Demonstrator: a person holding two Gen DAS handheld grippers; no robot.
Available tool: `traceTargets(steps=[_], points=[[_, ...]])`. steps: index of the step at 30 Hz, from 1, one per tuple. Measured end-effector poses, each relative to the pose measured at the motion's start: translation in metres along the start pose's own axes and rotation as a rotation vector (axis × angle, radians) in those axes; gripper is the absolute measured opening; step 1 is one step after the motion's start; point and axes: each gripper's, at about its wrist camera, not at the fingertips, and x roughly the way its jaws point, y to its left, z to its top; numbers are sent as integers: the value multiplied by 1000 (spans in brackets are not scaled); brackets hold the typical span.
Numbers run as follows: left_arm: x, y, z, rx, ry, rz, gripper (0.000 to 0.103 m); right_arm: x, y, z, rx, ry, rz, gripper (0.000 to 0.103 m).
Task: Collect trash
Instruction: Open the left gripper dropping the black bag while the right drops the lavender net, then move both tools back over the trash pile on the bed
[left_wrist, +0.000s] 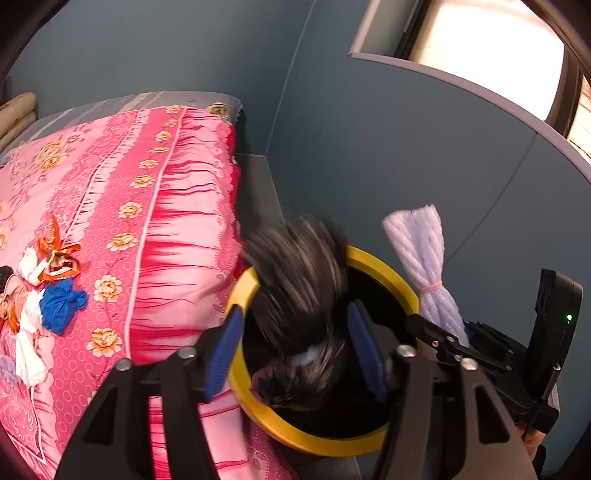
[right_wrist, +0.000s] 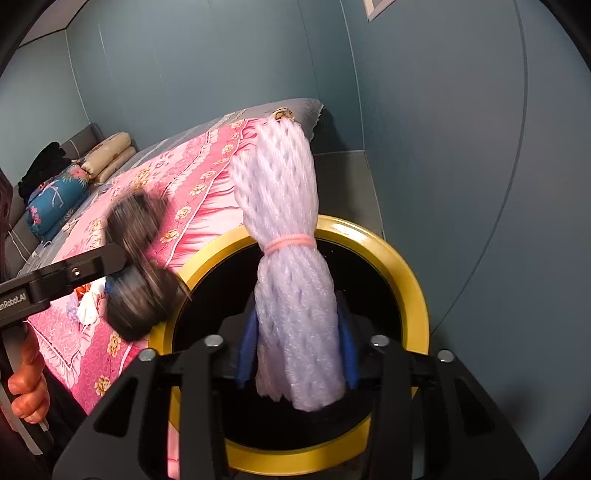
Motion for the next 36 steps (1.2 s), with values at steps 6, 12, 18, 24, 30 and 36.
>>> traceTargets(steps=[6, 12, 18, 24, 30, 36], points=[[-14, 16, 2, -20, -40, 35, 76, -5, -2, 6, 14, -18, -15, 54], [-38, 42, 6, -54, -102, 103, 87, -15, 11, 14, -9, -74, 7, 61], [-62, 77, 8, -108, -145, 181, 90, -24, 40, 26, -74, -140, 55, 68], [-86, 115, 3, -163, -173, 247, 92, -20, 83, 33, -131, -154, 132, 71], [-105, 156, -3, -228, -188, 310, 92, -6, 137, 38, -189, -140, 223, 71], [-123, 204, -12, -303, -209, 380, 92, 16, 185, 43, -244, -101, 287, 71]])
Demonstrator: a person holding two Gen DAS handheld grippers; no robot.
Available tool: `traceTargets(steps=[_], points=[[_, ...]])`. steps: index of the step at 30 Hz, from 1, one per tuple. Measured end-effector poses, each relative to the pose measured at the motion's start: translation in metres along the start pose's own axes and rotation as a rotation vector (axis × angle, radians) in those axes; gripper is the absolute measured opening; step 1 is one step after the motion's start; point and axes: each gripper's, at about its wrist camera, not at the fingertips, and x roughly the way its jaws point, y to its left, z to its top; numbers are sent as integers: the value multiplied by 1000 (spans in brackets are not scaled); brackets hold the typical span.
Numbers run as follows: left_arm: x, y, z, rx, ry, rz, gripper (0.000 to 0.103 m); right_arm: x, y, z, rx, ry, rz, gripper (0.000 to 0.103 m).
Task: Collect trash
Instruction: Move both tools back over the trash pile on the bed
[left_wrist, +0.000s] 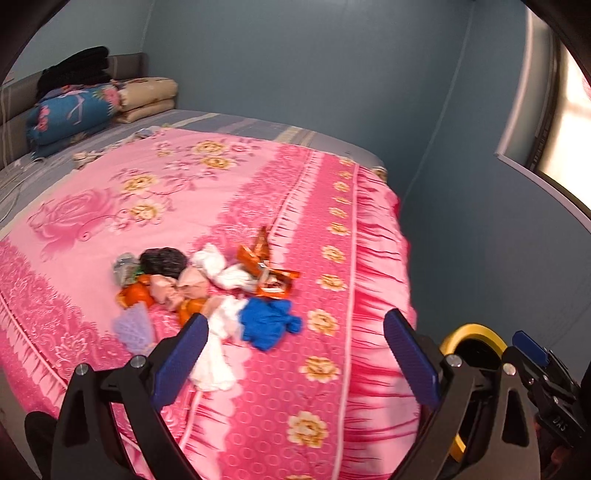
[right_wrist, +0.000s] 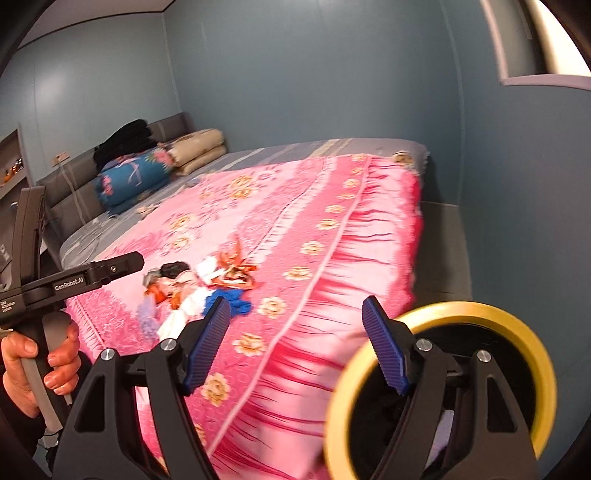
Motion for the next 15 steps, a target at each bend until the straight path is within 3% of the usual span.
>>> traceTargets(steps=[15], points=[[26, 108, -11, -142, 54, 152, 92, 91, 63, 8, -86, 92, 66, 71]])
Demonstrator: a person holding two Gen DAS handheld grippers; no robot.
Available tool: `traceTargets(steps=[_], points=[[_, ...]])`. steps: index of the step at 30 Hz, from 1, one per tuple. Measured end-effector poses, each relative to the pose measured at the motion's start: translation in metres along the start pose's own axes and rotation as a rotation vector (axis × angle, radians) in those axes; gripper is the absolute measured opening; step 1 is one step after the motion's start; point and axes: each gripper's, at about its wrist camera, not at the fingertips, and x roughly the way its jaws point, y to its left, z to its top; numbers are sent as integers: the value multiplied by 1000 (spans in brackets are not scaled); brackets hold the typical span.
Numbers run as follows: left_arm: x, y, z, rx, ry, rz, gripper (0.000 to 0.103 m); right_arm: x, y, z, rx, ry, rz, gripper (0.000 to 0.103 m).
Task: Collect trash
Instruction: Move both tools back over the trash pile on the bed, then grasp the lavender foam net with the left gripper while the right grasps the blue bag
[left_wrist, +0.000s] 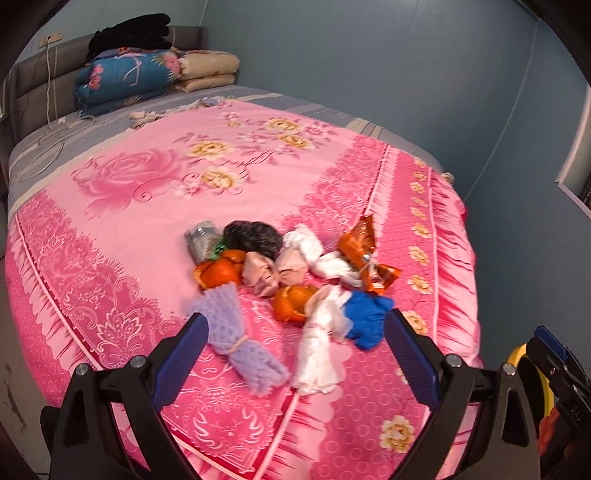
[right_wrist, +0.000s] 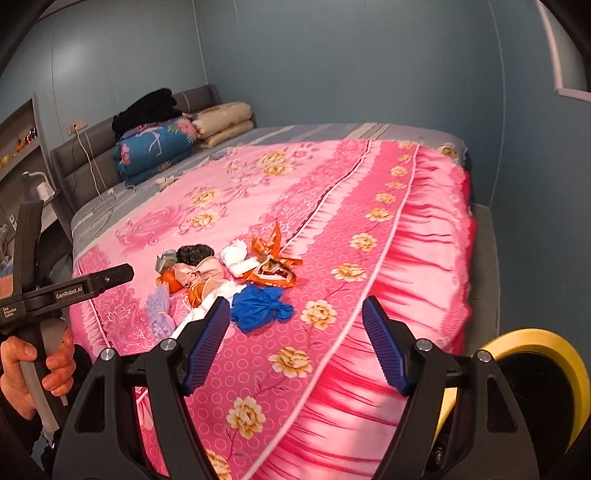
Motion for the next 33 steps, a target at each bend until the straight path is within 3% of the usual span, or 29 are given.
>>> traceTargets(steps=[11, 19, 33], points=[[56, 47, -17, -88, 120, 52, 92, 99, 23, -8, -19, 154, -6, 71], [87, 63, -25, -129, 200, 47, 92, 166, 24, -13, 14, 260, 8, 71], [123, 64, -32, -152, 262, 13, 92, 225, 37, -16, 24, 349, 0, 71]])
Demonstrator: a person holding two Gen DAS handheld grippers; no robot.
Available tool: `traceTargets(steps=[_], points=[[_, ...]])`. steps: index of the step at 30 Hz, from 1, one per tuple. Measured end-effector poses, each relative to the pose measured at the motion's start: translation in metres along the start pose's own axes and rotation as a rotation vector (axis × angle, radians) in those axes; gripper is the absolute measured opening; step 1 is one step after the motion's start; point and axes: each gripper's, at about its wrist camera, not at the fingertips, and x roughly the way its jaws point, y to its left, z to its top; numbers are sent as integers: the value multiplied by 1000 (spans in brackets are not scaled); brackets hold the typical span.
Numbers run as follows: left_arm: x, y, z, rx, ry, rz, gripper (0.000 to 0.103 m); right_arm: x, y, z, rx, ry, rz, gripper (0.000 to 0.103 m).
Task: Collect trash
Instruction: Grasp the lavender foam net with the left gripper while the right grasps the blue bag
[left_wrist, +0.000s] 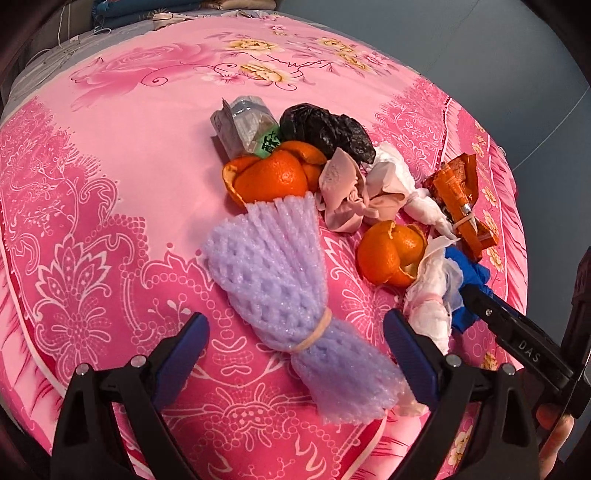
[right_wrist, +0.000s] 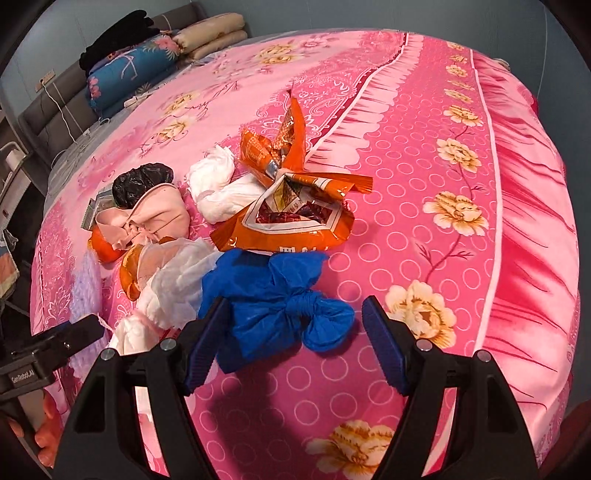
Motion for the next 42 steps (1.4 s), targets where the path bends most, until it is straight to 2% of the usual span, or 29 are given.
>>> traceTargets(steps=[3, 5, 6, 8, 10, 12, 14, 19, 24, 34, 42], points=[[3, -3, -1, 15, -7, -7, 87, 3, 3, -1, -3, 4, 2, 68], [4, -6, -1, 31, -8, -6, 78, 3, 3, -2, 4, 5, 16, 62], [4, -7, -1, 36, -9, -4, 74, 4, 2, -2, 17, 7, 29, 58], [4, -9, -1, 50, -11, -3, 57, 5, 1, -1, 32, 14, 47, 50], [4, -9, -2, 55, -12, 0, 44, 5, 0, -1, 51, 21, 77, 36], [3, -8, -2, 55, -9, -8, 37, 5, 1, -2, 67, 25, 102, 27], [1, -7, -3, 53, -6, -18, 33, 3, 3, -2, 74, 23, 107, 22], [-9, -8, -5, 62, -13, -33, 31, -7, 5, -4, 71, -2, 109, 16], [-27, -9, -7, 81, -45, -43, 30, -28, 3, -6, 66, -33, 122, 14], [-72, -13, -15, 120, -132, -39, 30, -99, 2, -20, 30, -116, 170, 14], [-103, -24, -21, 149, -188, -53, 30, -155, 1, -38, -18, -193, 167, 14]])
